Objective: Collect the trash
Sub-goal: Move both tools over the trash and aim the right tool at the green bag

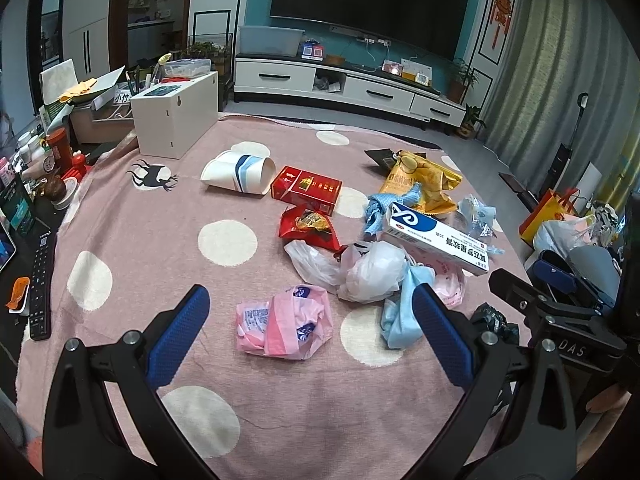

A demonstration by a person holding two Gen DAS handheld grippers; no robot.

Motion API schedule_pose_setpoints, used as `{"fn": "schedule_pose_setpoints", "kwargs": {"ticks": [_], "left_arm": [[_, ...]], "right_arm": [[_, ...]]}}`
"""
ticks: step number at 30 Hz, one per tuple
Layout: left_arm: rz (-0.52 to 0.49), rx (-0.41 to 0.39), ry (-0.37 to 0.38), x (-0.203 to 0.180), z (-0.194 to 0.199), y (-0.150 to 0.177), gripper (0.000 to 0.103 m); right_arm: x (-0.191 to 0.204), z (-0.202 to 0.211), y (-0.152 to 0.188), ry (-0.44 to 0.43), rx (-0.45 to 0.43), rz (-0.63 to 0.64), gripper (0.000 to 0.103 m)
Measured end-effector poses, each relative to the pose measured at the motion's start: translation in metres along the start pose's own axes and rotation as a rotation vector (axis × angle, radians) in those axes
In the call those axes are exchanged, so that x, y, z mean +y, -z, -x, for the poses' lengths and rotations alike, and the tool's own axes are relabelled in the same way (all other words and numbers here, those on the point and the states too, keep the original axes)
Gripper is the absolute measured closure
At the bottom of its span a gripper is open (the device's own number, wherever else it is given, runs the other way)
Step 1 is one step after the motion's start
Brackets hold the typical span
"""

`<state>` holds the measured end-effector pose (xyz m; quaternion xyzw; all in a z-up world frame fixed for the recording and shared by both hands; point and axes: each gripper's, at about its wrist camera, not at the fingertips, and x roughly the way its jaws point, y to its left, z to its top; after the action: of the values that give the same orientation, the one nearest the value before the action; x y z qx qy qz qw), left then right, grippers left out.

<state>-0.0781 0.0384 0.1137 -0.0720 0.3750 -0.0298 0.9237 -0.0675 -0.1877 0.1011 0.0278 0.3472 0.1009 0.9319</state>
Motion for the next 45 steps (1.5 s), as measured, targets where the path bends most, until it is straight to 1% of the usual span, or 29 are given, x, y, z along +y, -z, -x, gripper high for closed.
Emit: {"fn": "schedule_pose_setpoints", "kwargs": {"ticks": [39, 45], "left_arm": [[-0.012, 0.008, 0.015, -0.006, 0.002, 0.001, 0.003], [-0.019, 0.011, 0.025, -0.009, 0.002, 0.002, 0.002]], "right_arm": [[-0.011, 0.000, -0.001, 0.019, 0.002, -0.039, 0.003], [-0.013, 0.000, 0.000, 0.020, 0.004, -0.045, 0.006]]}}
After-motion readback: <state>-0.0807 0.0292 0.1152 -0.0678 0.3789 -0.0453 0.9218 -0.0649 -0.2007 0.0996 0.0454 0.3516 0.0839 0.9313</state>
